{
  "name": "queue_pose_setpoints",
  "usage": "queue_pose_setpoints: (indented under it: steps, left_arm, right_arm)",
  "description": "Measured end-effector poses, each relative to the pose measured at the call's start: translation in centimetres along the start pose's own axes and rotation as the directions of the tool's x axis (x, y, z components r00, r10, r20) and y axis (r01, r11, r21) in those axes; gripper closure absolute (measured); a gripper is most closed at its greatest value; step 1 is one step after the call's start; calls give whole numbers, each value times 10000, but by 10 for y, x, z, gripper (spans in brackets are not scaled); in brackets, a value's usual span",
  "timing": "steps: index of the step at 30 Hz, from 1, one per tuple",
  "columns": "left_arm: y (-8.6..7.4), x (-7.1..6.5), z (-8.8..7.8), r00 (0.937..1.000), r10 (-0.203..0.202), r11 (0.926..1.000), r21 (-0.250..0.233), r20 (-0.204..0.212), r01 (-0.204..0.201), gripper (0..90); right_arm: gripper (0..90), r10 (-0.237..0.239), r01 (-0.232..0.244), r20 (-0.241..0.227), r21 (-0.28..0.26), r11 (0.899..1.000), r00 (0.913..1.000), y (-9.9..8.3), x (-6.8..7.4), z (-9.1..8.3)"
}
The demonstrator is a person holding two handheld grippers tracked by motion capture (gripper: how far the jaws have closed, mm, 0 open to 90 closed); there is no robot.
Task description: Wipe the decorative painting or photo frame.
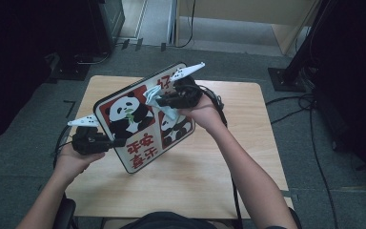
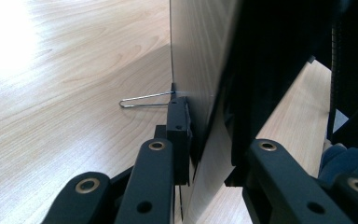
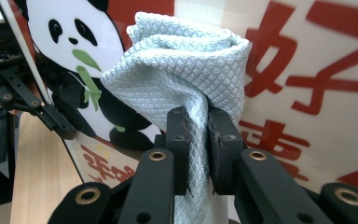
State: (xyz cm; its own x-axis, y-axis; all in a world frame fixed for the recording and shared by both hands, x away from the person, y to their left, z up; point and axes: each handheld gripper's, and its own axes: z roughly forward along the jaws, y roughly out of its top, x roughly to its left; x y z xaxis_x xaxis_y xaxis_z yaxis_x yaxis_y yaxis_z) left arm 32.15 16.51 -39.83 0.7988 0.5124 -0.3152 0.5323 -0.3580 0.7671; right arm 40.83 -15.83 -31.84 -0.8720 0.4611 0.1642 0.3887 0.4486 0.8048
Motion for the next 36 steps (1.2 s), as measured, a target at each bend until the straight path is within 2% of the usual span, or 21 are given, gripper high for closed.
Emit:
queue_pose_setpoints:
  steps: [8, 19, 23, 33, 34, 36]
  left_arm:
    - [0, 1, 0, 10000, -70, 10000, 9, 61, 70, 778]
    - [0, 1, 0, 9998, -146, 9999, 26, 113, 145, 778]
    - [0, 1, 0, 9999, -141, 9999, 26, 83, 140, 778]
    - [0, 0, 0, 9999, -113, 9999, 0, 53, 113, 777]
    - [0, 0, 0, 10000, -65, 10000, 0, 53, 65, 777]
    - [0, 0, 0, 10000, -47, 10000, 3, 62, 47, 776]
  right_arm:
    - [807, -38, 37, 42, 152, 9999, 10000, -12, 0, 5]
    - [808, 204, -202, -115, 132, 9997, 9997, -26, -1, 11]
    - [807, 164, -162, -85, 299, 9994, 9998, -34, -2, 15]
    - [807, 324, -320, -113, 327, 9990, 9994, -53, -3, 21]
    - [807, 501, -495, -160, 343, 9982, 9986, -57, -3, 23]
    - [807, 495, -488, -140, 449, 9978, 9987, -61, -3, 25]
